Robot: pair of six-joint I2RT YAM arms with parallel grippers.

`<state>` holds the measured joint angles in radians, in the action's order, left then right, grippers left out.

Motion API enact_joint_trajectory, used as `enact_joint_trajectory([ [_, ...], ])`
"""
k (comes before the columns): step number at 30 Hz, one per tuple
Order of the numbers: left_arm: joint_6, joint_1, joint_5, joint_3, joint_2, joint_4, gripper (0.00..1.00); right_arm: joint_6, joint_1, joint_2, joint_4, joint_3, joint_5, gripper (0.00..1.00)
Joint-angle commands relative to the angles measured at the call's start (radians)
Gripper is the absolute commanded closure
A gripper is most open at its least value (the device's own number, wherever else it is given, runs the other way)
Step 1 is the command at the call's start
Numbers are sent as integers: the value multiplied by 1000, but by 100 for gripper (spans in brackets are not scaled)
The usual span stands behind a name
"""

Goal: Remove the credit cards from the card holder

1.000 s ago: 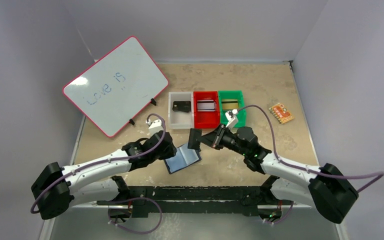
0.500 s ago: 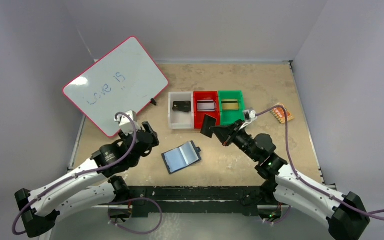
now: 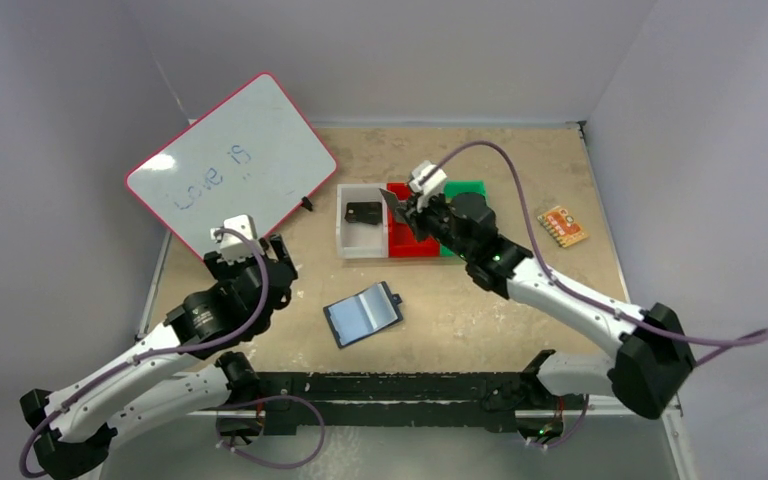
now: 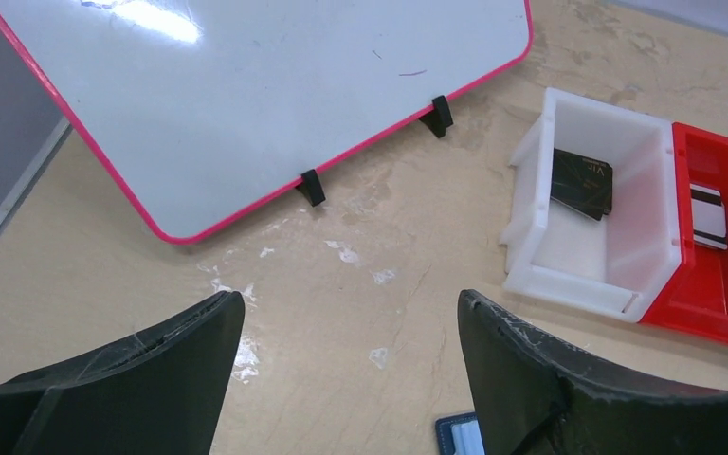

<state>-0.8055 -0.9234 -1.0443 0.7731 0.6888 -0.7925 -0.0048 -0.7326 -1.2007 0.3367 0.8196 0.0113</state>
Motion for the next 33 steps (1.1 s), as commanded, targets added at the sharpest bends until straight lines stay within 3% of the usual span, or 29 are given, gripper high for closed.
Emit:
enact_joint_trajectory([
  [1,64,10,-58,19,-9,52,15,-237,1,-136,-126,193,64,100],
  [4,92,78,-26,11,-6,74,11,-275,1,-244,-185,311,60,100],
  [8,168,315,265,-8,51,169,11,-299,-1,-363,-225,424,44,100],
  [16,206,676,573,0,171,216,13,-331,-16,-542,-324,590,50,100],
  [33,185,709,487,5,125,192,12,-521,-78,-827,-411,787,272,100],
])
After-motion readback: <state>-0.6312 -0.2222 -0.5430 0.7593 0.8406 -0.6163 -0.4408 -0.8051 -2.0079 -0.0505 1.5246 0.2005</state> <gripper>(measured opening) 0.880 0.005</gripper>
